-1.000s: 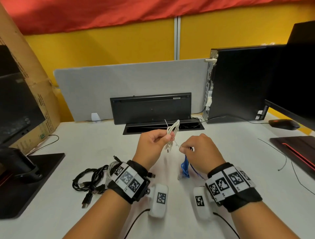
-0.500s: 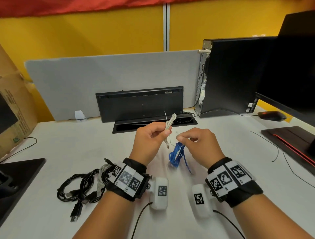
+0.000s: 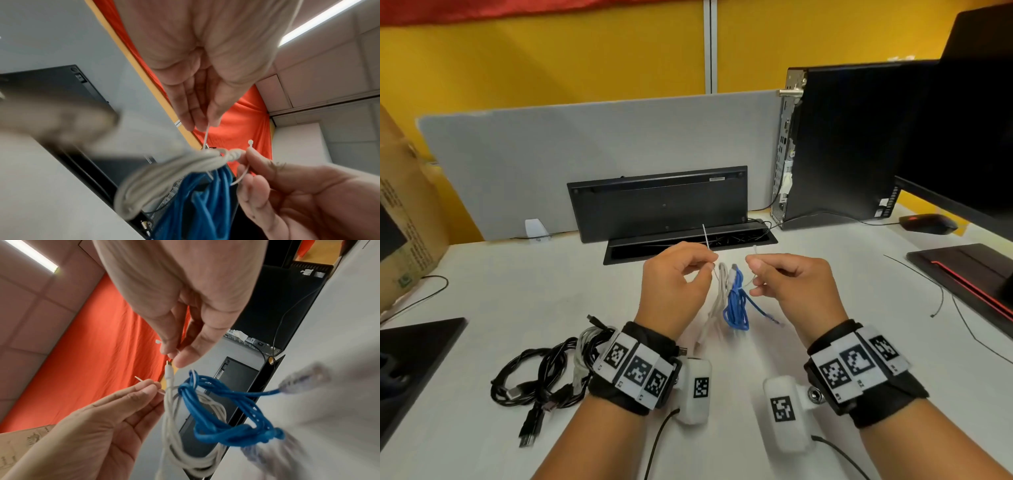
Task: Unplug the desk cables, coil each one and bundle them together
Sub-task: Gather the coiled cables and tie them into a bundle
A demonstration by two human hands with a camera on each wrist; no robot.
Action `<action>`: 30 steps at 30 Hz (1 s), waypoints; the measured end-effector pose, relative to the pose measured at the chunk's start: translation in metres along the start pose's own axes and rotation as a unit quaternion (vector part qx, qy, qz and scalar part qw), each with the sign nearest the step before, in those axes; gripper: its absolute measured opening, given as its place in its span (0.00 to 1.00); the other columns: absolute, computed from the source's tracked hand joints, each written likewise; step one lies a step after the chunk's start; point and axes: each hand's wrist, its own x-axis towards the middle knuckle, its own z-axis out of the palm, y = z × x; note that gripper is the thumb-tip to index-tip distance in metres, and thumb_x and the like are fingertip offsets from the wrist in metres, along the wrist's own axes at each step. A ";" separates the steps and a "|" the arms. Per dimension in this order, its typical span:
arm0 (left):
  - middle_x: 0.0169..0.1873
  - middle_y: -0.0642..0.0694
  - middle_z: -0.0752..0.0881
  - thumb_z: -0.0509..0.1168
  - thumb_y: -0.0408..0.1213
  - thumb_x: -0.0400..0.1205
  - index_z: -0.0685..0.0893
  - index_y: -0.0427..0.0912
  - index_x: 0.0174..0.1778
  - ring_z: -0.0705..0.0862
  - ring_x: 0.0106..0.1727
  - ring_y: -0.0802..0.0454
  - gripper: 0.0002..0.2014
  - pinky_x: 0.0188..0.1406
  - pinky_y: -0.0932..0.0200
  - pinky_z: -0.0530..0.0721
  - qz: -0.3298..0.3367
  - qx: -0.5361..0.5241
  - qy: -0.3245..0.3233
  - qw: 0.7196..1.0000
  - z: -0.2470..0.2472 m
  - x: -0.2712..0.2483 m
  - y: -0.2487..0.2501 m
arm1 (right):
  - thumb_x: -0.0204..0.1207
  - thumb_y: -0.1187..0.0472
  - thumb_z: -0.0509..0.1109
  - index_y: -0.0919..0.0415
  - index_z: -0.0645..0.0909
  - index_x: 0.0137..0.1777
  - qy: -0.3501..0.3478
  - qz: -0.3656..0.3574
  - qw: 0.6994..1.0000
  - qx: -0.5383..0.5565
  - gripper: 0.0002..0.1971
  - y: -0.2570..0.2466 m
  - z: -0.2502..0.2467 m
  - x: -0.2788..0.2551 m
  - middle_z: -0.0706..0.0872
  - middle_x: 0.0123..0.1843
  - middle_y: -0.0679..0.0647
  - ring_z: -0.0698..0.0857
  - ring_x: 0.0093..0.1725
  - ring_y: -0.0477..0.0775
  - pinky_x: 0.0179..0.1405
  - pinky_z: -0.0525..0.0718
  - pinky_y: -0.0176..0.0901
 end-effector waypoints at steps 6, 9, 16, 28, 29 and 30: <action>0.38 0.50 0.90 0.72 0.25 0.76 0.87 0.47 0.52 0.90 0.41 0.53 0.14 0.43 0.52 0.91 -0.103 -0.134 0.013 0.986 0.000 0.000 0.005 | 0.74 0.63 0.76 0.53 0.92 0.43 -0.026 0.009 0.999 0.021 0.05 0.002 0.000 -0.001 0.91 0.37 0.54 0.88 0.34 0.51 0.36 0.87 0.37; 0.40 0.48 0.91 0.71 0.25 0.77 0.77 0.52 0.70 0.91 0.42 0.51 0.27 0.37 0.58 0.90 -0.143 -0.210 0.011 0.967 -0.001 0.000 0.009 | 0.74 0.62 0.76 0.53 0.92 0.43 -0.037 0.002 0.999 0.016 0.05 0.002 -0.001 0.001 0.91 0.36 0.53 0.88 0.33 0.52 0.37 0.87 0.39; 0.38 0.48 0.91 0.70 0.29 0.80 0.89 0.46 0.51 0.92 0.37 0.49 0.09 0.32 0.59 0.89 -0.213 -0.216 0.010 0.953 -0.001 0.001 0.010 | 0.74 0.61 0.76 0.51 0.92 0.43 -0.043 -0.025 0.999 -0.008 0.05 0.001 -0.002 0.003 0.90 0.34 0.53 0.85 0.29 0.52 0.37 0.87 0.40; 0.39 0.45 0.90 0.67 0.29 0.82 0.89 0.44 0.45 0.92 0.37 0.47 0.07 0.31 0.54 0.90 -0.215 -0.232 -0.038 0.948 0.000 -0.002 0.014 | 0.75 0.64 0.75 0.53 0.92 0.43 -0.057 -0.016 0.998 -0.026 0.07 0.001 0.009 0.000 0.89 0.31 0.54 0.80 0.23 0.48 0.26 0.82 0.39; 0.38 0.46 0.90 0.67 0.29 0.82 0.89 0.44 0.45 0.92 0.38 0.47 0.07 0.31 0.54 0.90 -0.214 -0.232 -0.042 0.948 0.000 -0.002 0.015 | 0.75 0.64 0.75 0.53 0.92 0.43 -0.058 -0.016 0.998 -0.030 0.06 0.002 0.009 0.000 0.89 0.31 0.53 0.81 0.23 0.48 0.27 0.82 0.39; 0.39 0.45 0.90 0.67 0.30 0.82 0.89 0.44 0.45 0.92 0.38 0.47 0.07 0.31 0.53 0.91 -0.212 -0.231 -0.045 0.949 0.000 -0.002 0.015 | 0.75 0.63 0.75 0.52 0.92 0.44 -0.063 -0.023 0.997 -0.036 0.06 0.002 0.010 0.000 0.90 0.32 0.51 0.81 0.23 0.46 0.28 0.82 0.38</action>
